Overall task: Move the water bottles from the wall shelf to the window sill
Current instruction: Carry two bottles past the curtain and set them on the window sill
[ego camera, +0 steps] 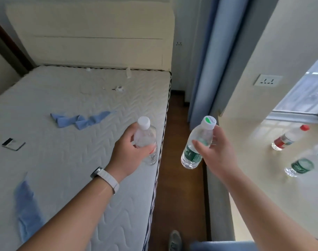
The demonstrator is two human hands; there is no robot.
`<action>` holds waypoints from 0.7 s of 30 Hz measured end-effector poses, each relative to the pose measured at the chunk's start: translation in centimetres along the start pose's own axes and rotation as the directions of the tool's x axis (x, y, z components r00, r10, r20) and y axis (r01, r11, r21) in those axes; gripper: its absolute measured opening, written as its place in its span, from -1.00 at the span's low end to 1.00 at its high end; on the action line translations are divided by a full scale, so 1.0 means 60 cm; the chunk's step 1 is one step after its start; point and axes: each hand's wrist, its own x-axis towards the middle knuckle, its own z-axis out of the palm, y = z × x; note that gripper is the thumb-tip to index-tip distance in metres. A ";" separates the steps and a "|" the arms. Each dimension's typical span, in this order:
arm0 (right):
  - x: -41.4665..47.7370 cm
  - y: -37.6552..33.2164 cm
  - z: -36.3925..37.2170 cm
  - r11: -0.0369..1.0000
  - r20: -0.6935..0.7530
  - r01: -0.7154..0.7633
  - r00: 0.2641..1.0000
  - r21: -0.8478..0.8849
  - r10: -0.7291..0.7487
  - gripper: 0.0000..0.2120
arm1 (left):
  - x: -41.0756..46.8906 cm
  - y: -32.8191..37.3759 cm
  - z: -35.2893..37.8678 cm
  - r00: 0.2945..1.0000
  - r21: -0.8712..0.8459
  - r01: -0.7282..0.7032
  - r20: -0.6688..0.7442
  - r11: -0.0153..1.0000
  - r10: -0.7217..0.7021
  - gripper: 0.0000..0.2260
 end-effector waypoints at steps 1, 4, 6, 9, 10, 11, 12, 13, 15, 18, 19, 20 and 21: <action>0.014 0.006 -0.017 1.000 -0.021 -0.011 1.000 0.003 0.011 -0.57 | 0.019 0.010 0.021 1.000 -0.007 -0.023 0.006 1.000 0.023 -0.50; 0.044 0.024 -0.069 0.998 -0.096 -0.049 0.994 0.029 0.051 -0.59 | 0.067 0.040 0.084 0.995 -0.030 -0.088 0.045 0.996 0.090 -0.49; 0.059 0.041 -0.100 0.995 -0.147 -0.085 0.985 0.047 0.091 -0.58 | 0.095 0.060 0.126 0.987 -0.054 -0.120 0.099 0.991 0.124 -0.51; 0.077 0.067 -0.141 0.986 -0.218 -0.147 0.963 0.079 0.160 -0.52 | 0.134 0.086 0.186 0.967 -0.085 -0.167 0.181 0.982 0.180 -0.52; 0.081 0.075 -0.154 0.984 -0.243 -0.160 0.954 0.081 0.176 -0.52 | 0.146 0.094 0.205 0.957 -0.088 -0.181 0.215 0.980 0.196 -0.52; 0.084 0.082 -0.167 0.981 -0.265 -0.177 0.945 0.080 0.192 -0.53 | 0.158 0.100 0.225 0.946 -0.090 -0.190 0.251 0.978 0.206 -0.52; 0.087 0.091 -0.179 0.979 -0.290 -0.188 0.935 0.081 0.204 -0.53 | 0.170 0.104 0.245 0.934 -0.092 -0.194 0.288 0.977 0.213 -0.52; 0.090 0.099 -0.191 0.976 -0.319 -0.201 0.923 0.079 0.215 -0.53 | 0.182 0.109 0.265 0.922 -0.094 -0.194 0.321 0.977 0.214 -0.51; 0.096 0.117 -0.214 0.968 -0.373 -0.238 0.894 0.074 0.249 -0.54 | 0.205 0.120 0.306 0.894 -0.100 -0.197 0.390 0.975 0.220 -0.50; 0.112 0.144 -0.244 0.950 -0.443 -0.298 0.841 0.096 0.309 -0.55 | 0.247 0.133 0.371 0.835 -0.107 -0.213 0.497 0.971 0.237 -0.52; 0.120 0.153 -0.251 0.941 -0.469 -0.321 0.818 0.110 0.334 -0.55 | 0.264 0.136 0.394 0.813 -0.115 -0.208 0.532 0.972 0.236 -0.52; 0.129 0.164 -0.258 0.932 -0.496 -0.340 0.792 0.128 0.357 -0.55 | 0.281 0.137 0.418 0.790 -0.118 -0.205 0.566 0.972 0.235 -0.52; 0.140 0.175 -0.265 0.923 -0.526 -0.355 0.762 0.147 0.377 -0.54 | 0.300 0.138 0.444 0.766 -0.121 -0.206 0.597 0.971 0.237 -0.51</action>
